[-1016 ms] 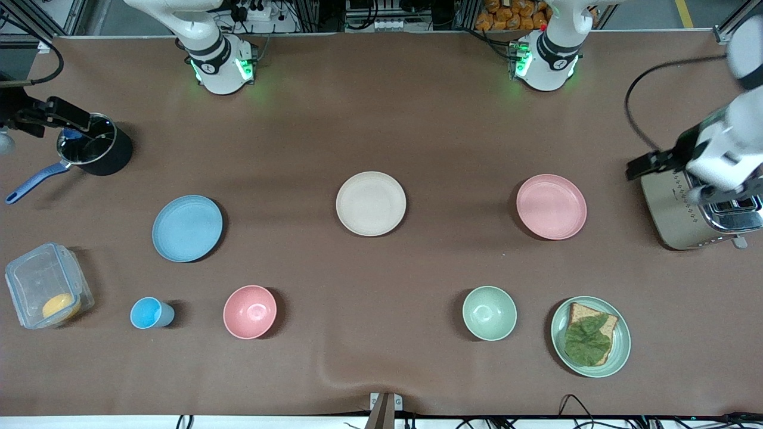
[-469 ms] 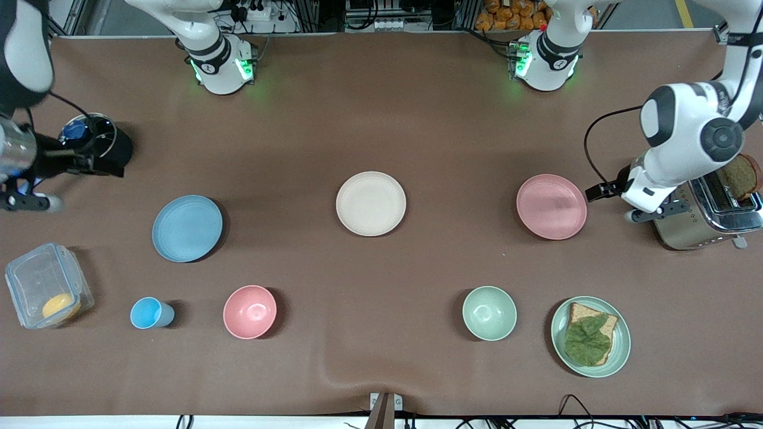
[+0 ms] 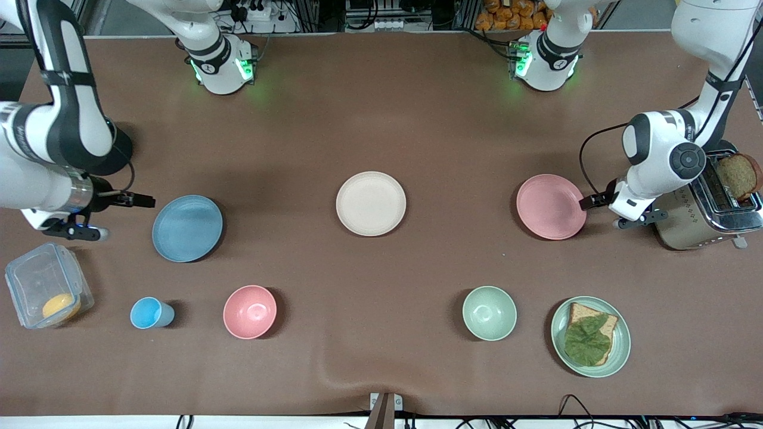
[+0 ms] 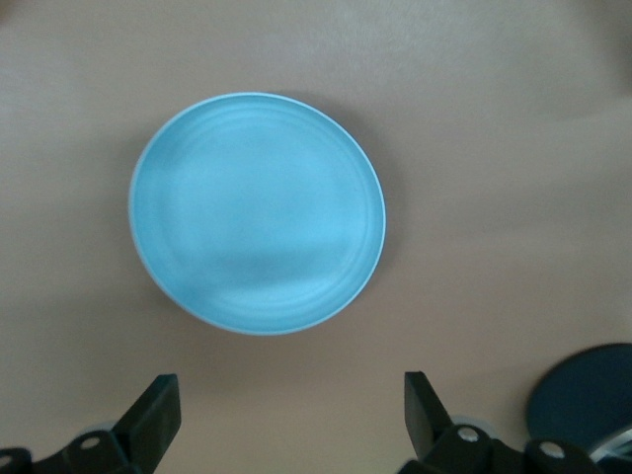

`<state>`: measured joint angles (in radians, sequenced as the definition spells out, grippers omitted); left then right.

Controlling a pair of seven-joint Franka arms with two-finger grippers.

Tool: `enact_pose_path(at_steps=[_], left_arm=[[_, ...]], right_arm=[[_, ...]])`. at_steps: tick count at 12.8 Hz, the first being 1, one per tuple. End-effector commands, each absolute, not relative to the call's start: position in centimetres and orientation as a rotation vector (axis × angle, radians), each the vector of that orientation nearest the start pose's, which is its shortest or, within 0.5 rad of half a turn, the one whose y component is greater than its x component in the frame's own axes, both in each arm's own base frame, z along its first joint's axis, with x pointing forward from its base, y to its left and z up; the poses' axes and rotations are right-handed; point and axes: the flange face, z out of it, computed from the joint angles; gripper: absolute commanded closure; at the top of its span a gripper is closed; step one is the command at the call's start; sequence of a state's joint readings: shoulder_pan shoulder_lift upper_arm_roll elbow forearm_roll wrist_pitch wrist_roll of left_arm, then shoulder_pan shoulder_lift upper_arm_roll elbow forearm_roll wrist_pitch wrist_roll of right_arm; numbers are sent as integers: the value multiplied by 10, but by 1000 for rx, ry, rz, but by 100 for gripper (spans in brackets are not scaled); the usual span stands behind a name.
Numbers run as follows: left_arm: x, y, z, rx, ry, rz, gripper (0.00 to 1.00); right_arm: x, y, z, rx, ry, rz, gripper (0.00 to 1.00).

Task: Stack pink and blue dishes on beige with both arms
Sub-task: 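Grasp the pink plate and blue plate rims with both grippers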

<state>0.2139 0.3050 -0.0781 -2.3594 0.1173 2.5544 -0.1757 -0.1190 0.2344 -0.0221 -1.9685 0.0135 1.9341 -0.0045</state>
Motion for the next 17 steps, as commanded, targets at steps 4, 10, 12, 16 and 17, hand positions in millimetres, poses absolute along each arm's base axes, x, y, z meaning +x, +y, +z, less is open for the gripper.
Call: enact_pose_path(at_steps=[4,10,12,16,17], left_arm=[[498,51,190,-3084,-275,157,27],[502,32,197,-3104,-242,131,100],[507,12,218,-3109,-237,78,100],[507,-102,286,-3100,-309,8,100],[507,-147,303,-3105,-373,22,100]], right_arm=[[559,-124,243,-3046,191,459,0],[560,-131,189,-3011,263,427,0],[559,-133,173,-3014,266,418,42],[559,-137,172,-3012,203,405,94],[559,-138,172,-3011,179,404,98]])
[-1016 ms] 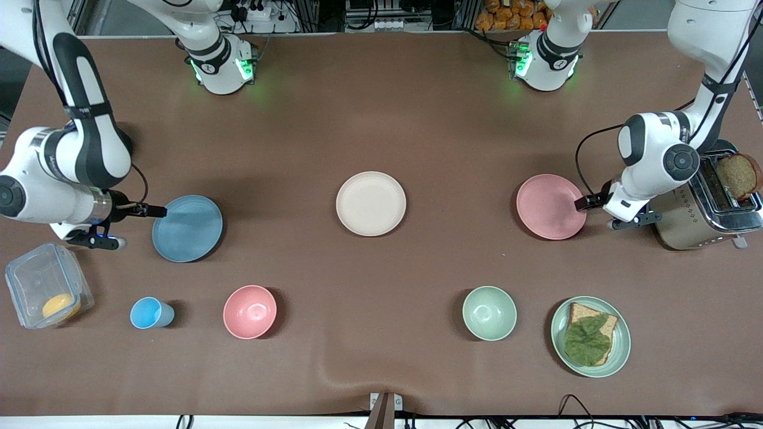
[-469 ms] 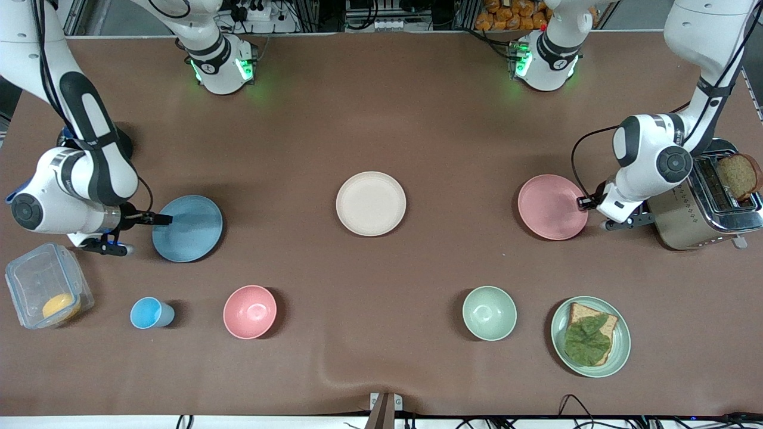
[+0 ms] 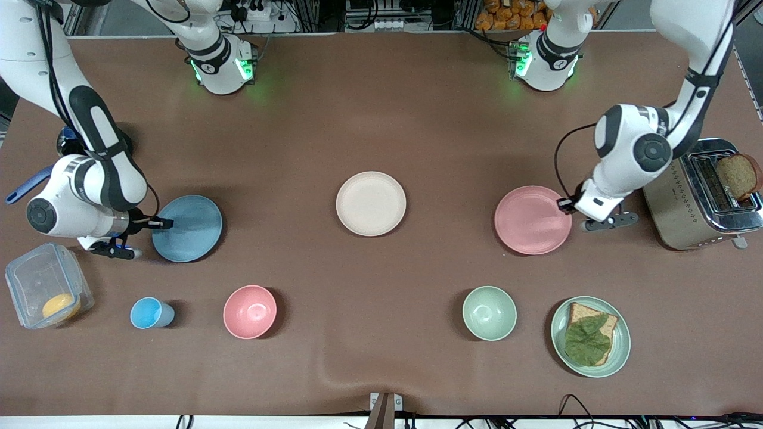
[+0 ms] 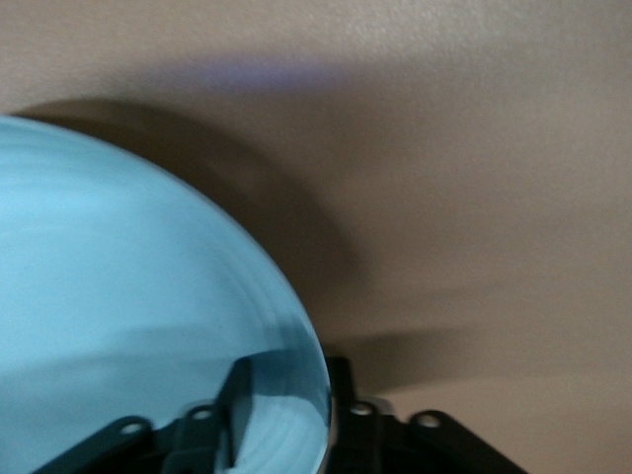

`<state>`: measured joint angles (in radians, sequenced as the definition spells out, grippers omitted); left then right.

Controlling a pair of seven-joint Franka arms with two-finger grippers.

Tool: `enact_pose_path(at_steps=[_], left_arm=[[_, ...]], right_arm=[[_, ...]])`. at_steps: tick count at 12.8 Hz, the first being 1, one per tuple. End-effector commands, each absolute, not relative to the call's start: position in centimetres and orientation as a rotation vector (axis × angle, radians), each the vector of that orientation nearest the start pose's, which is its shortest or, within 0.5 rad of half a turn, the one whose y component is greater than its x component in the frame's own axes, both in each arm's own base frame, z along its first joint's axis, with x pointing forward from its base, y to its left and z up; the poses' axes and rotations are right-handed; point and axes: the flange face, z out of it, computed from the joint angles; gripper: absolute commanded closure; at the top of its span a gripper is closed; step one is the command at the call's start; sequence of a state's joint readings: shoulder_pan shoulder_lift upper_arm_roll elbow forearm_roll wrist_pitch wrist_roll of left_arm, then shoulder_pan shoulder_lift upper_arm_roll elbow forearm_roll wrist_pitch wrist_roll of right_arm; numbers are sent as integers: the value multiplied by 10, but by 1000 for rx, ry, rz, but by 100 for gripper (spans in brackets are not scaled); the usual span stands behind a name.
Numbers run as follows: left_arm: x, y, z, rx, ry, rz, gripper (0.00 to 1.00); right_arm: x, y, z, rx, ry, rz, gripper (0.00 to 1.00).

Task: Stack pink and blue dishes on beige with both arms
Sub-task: 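Stack the pink plate onto the beige plate while the right gripper lifts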

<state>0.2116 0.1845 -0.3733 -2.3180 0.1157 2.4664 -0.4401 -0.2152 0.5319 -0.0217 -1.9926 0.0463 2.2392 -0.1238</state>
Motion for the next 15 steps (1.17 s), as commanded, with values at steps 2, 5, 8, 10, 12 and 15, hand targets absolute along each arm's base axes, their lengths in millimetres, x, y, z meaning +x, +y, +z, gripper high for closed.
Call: enact_pose_path(at_steps=[2,5,8,10,12,15], left_arm=[[508,-212,328,-3125,-530,60,100],[480,-284,312,-3177,-572,220,100],[447,-354,297,-3234,-634,265,100],[428,-387,287,-3264,-727,264,100],[410,-415,276,-3290,-757,279,100],[401,-425,260,-3303,-750,302,100]], right_arm=[[559,-138,177,-3010,181,398,100],[561,-133,205,-3005,165,411,100],[561,-128,246,-2996,146,434,100],[562,-121,265,-2999,127,428,100],[564,-117,285,-2992,123,445,100],[570,-103,324,-2938,117,504,100]])
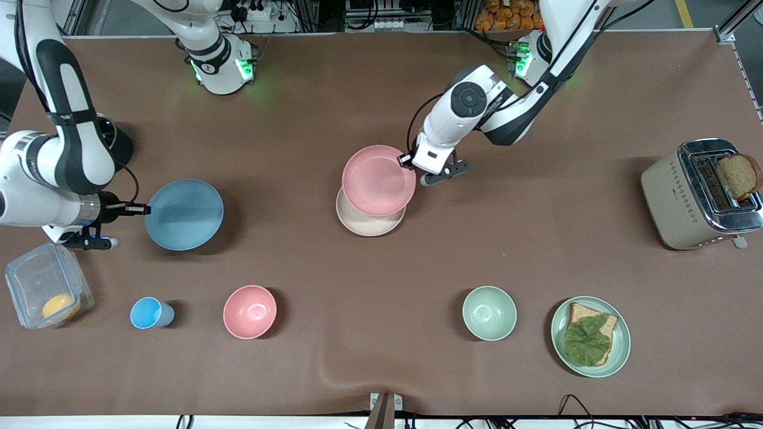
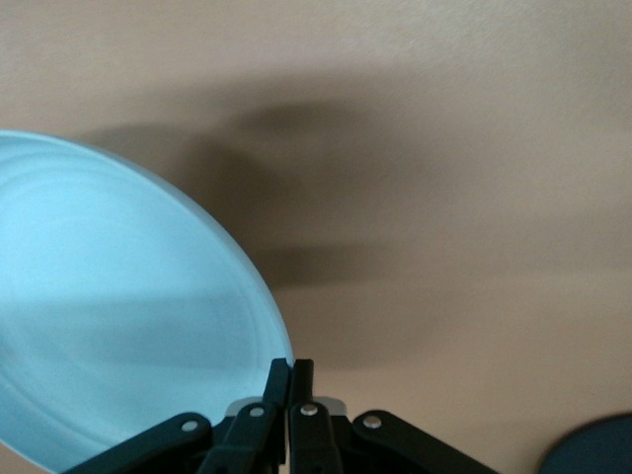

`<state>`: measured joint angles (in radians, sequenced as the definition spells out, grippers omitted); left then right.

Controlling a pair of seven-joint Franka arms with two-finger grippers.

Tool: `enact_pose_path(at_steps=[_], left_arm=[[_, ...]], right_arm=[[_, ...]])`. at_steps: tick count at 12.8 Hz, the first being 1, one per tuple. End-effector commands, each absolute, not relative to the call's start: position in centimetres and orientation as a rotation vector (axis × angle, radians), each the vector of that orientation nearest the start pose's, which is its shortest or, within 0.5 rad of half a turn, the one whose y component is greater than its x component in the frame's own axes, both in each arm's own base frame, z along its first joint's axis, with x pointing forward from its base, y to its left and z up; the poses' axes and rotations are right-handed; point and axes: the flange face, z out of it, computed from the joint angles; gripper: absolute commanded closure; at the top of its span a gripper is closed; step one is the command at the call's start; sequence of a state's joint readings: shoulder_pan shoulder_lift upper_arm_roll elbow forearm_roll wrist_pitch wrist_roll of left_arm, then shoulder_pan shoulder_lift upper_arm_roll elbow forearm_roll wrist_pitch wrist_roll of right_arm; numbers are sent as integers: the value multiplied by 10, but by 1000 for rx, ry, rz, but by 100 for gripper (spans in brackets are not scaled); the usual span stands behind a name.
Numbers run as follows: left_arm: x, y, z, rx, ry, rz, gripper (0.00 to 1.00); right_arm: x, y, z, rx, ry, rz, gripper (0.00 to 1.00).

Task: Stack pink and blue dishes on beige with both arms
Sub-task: 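Stack the pink plate onto the beige plate while the right gripper lifts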

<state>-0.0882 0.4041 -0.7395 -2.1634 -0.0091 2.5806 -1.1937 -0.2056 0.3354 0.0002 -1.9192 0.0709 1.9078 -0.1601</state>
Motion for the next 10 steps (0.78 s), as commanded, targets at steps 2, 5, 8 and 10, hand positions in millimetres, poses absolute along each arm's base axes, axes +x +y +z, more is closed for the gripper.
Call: enact_pose_path(at_steps=[2,5,8,10], left_arm=[[406,-430,256,-3321,-752,300,100],[421,-429,251,-3329,-753,287,100],[430,-430,241,-3326,-747,285,100],[432,-434,234,-3318,-721,254,100]], right_arm=[[572,-92,339,-2873,137,553,100],[569,-73,341,-2804,156,595,100],[571,-34,338,-2752,132,624,100],[572,10,339,-2767,128,653,100]])
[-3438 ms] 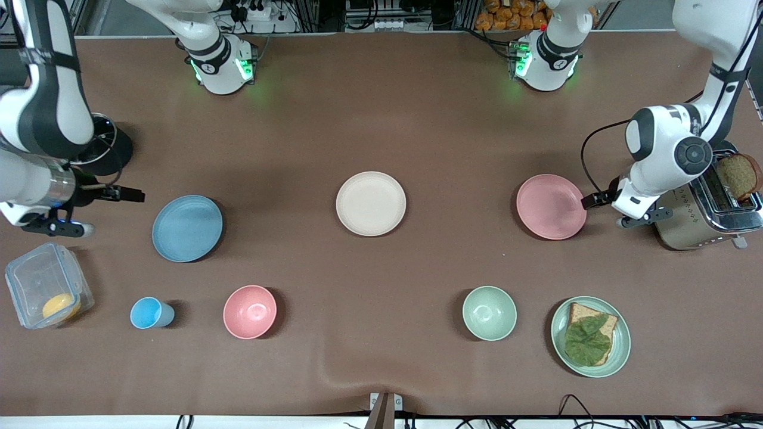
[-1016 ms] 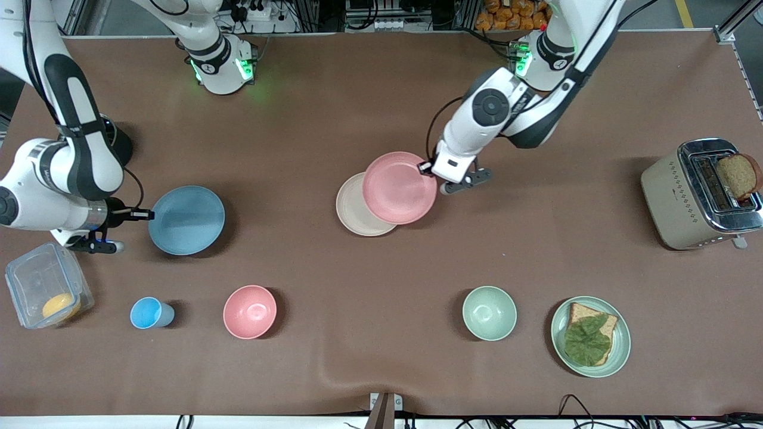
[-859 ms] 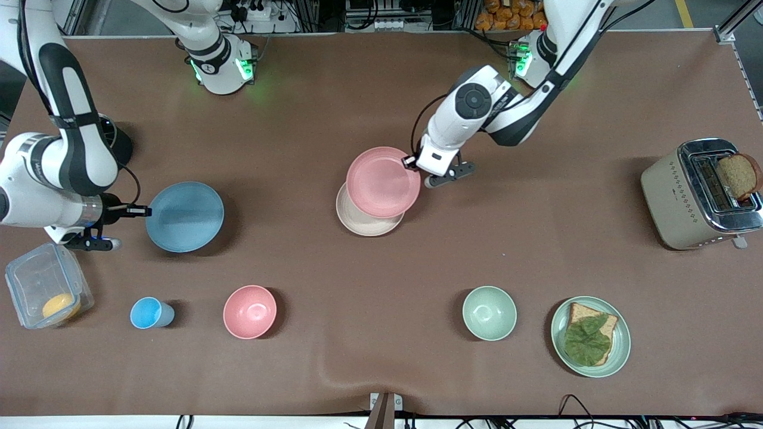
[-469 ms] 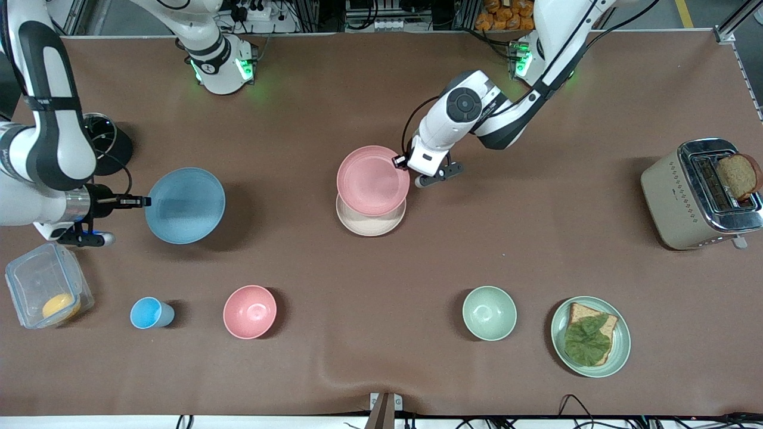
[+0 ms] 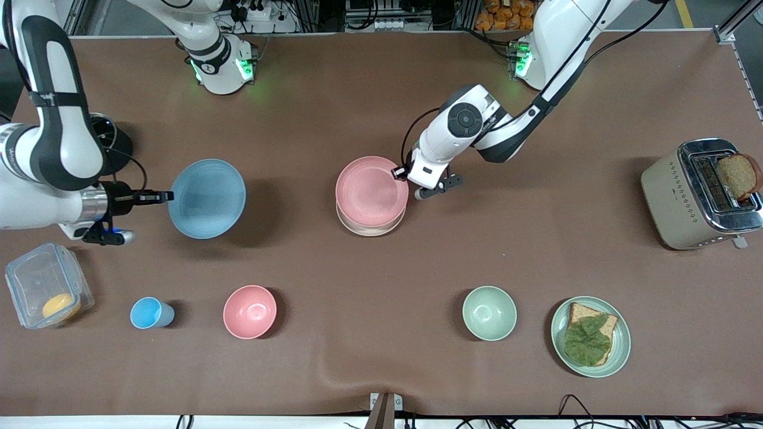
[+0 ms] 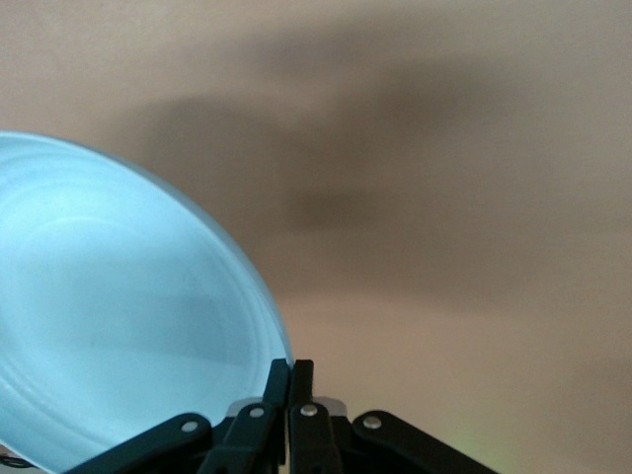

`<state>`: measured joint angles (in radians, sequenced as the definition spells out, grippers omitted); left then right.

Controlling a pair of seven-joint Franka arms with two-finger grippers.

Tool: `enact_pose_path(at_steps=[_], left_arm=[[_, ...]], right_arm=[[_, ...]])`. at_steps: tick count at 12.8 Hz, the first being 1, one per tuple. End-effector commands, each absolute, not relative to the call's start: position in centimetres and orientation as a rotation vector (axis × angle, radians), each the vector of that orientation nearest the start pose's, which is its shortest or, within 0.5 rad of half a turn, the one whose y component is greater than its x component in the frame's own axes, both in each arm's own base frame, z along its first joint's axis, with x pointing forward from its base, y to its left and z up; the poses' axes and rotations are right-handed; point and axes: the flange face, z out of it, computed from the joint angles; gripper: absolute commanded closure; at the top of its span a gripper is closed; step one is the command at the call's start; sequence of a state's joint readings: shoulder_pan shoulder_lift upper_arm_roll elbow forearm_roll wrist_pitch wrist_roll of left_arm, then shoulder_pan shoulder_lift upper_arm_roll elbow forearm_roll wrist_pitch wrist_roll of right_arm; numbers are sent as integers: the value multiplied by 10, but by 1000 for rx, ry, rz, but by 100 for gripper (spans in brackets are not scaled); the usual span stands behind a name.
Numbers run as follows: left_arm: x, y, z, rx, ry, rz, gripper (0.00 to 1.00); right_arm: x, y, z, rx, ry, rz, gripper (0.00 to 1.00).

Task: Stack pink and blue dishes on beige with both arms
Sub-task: 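Open the left gripper while the right gripper carries the blue plate inward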

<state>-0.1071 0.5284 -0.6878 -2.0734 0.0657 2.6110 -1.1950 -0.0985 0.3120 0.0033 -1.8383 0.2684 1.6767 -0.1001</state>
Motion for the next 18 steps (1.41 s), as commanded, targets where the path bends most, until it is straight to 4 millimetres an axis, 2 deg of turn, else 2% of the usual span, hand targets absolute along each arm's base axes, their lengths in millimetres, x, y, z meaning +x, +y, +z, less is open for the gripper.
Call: enact_pose_path(at_steps=[1,3,5,8,11,12,13,14,15,17,18], left_arm=[[437,-435,231,-3316,-738,253,100],[439,-440,225,-3318,-745,270,100],[437,-441,221,-3311,-737,277,100],[434,-443,212,-3290,-730,256,100],[438,-441,214,-3289,-746,249,100],[443,-439,218,-3293,-761,238,53],[449,-436,224,-3297,-760,218,1],[452,-432,245,-3288,-738,181,0],[460,-419,274,-3240,-729,148,0],[497,-384,356,-3153,-763,43,0],[513,-366,388,-3105,-759,-12,0]], right_arm=[[573,29,339,-2771,113,659,100],[573,58,338,-2749,75,657,100],[572,69,335,-2756,45,663,100],[568,98,336,-2768,-24,677,100],[568,104,336,-2772,-38,669,100],[568,111,335,-2777,-52,662,100],[567,126,332,-2791,-78,637,100],[567,133,326,-2802,-61,621,100],[567,146,320,-2816,-40,612,100],[565,173,312,-2837,-16,599,100],[560,193,304,-2851,-2,603,100]])
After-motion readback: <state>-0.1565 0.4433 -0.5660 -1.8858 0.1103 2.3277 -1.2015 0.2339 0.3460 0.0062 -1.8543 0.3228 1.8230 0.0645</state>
